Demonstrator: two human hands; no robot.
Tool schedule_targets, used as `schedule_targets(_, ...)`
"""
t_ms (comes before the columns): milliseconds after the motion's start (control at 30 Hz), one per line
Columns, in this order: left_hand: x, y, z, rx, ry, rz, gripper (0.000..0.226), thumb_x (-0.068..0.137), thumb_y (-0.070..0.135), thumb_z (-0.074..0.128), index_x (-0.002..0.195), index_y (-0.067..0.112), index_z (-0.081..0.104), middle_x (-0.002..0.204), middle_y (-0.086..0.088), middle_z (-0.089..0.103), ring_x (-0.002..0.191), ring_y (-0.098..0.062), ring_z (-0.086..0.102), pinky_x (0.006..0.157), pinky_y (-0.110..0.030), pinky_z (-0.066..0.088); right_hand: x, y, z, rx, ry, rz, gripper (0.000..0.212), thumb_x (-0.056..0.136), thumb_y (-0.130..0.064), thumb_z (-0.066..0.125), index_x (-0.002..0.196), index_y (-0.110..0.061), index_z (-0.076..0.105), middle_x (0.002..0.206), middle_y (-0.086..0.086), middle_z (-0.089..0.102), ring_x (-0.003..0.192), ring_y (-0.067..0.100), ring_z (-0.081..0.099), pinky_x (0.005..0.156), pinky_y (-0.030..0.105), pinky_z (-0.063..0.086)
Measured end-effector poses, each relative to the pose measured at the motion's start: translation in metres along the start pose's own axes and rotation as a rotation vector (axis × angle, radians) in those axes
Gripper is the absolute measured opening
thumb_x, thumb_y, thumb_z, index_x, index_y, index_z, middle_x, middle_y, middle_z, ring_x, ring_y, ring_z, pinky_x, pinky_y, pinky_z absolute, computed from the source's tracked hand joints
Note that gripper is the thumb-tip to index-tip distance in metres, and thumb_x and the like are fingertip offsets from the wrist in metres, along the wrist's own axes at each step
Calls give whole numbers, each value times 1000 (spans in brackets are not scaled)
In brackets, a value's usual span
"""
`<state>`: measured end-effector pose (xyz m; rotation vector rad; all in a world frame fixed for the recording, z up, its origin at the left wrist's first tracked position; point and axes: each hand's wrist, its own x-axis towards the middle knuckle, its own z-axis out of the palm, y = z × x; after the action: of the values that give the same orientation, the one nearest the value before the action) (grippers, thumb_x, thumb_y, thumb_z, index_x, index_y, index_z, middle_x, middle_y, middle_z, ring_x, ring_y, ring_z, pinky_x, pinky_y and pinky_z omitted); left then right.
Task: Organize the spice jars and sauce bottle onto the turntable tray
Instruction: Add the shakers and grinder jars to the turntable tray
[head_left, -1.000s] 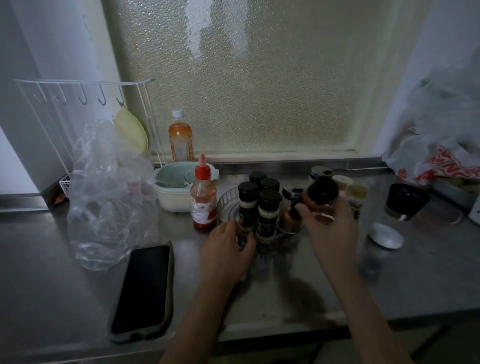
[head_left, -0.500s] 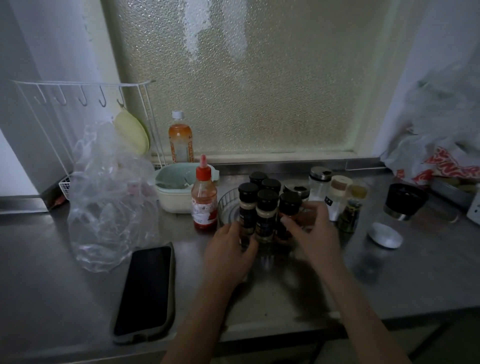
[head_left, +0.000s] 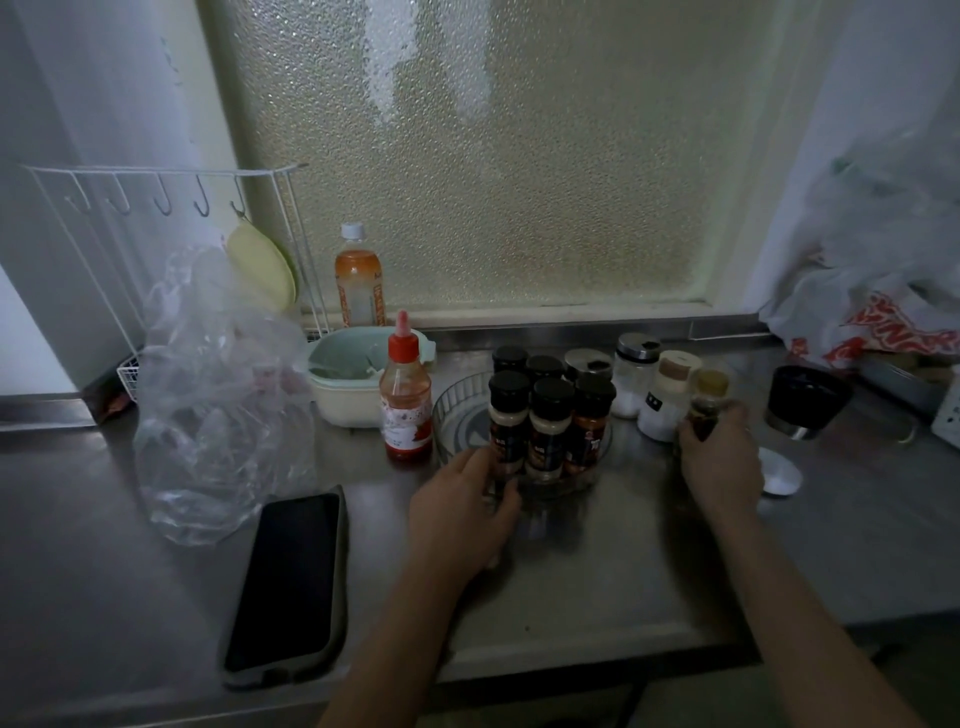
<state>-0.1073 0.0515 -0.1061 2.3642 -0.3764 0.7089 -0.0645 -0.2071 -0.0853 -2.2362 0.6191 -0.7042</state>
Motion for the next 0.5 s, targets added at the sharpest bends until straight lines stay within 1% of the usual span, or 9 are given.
schedule_targets(33,0,0,1,-1,-12,10,20,77,39,51,85,21,54,88,0,62,73,-19,59,57,-28,44,0,1,1,18,4,-17,32,92,-21,55,116,-4,44,114,24,59,102,40,57,77,43,44)
schedule_targets(100,-1,1,3,-3,-57,62,20,78,36,52,89,19,53,89,-3,60,76,-22,59,59,-26,41,-6,3,0,97,62,-82,27,91,-21,56,111,-4,51,112,21,61,101,35,58,79,38,44)
schedule_targets(167,-2,4,3,-22,-104,125,22,78,33,51,94,18,56,90,-4,61,76,-23,60,59,-26,43,-22,-2,-5,253,170,-150,24,90,-23,58,110,-10,54,109,12,64,97,24,60,79,31,45)
schedule_targets(233,0,6,0,-26,-142,189,28,79,30,50,101,20,63,88,-3,64,73,-22,61,61,-28,48,-44,-12,-10,425,221,-199,24,88,-29,60,110,-20,55,102,-1,64,88,11,60,75,22,46)
schedule_targets(300,1,8,-3,2,-130,223,32,79,26,53,107,23,67,83,-3,67,69,-21,60,62,-28,49,-67,-23,-12,509,181,-225,23,85,-36,61,106,-28,55,95,-9,64,83,11,64,71,26,51)
schedule_targets(333,1,8,-4,9,-106,208,31,79,25,54,107,22,68,79,-3,67,67,-22,60,61,-28,48,-76,-28,-11,521,153,-241,22,83,-38,62,102,-30,55,89,-11,63,80,12,65,69,27,52)
schedule_targets(367,1,7,-5,8,-75,174,29,79,23,55,105,20,69,78,-4,67,67,-22,60,61,-29,47,-85,-32,-8,520,129,-268,21,82,-38,63,99,-31,55,84,-13,62,75,10,65,67,24,52)
schedule_targets(433,1,7,-6,7,-34,76,20,80,20,58,96,15,68,81,-7,66,72,-24,59,63,-34,50,-97,-40,1,488,86,-337,20,82,-34,66,98,-30,55,81,-15,61,70,-1,62,64,7,47)
schedule_targets(500,1,6,-5,20,-45,46,9,80,18,59,85,12,63,82,-8,64,75,-24,57,65,-39,50,-102,-44,11,451,27,-364,22,83,-29,67,102,-26,57,86,-10,63,75,-5,60,66,1,42)
